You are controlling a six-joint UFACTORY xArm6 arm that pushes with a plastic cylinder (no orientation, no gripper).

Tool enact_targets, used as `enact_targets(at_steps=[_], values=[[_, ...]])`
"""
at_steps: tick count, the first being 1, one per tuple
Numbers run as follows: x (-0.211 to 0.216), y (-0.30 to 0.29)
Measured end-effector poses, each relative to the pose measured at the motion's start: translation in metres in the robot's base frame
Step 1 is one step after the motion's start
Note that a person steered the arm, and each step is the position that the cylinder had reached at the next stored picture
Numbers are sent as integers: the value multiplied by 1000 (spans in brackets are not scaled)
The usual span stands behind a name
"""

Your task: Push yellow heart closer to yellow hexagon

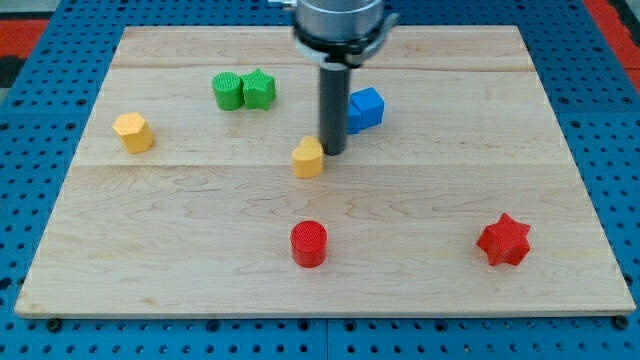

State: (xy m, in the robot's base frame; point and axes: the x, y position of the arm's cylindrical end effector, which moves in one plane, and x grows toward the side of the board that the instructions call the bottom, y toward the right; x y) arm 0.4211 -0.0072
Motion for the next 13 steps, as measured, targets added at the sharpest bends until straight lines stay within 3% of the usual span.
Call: enact_targets(at_steps=[1, 2, 3, 4, 5, 8, 13], values=[[11, -22], [19, 42], [58, 50], [37, 35], [34, -43], [68, -38], [9, -135]])
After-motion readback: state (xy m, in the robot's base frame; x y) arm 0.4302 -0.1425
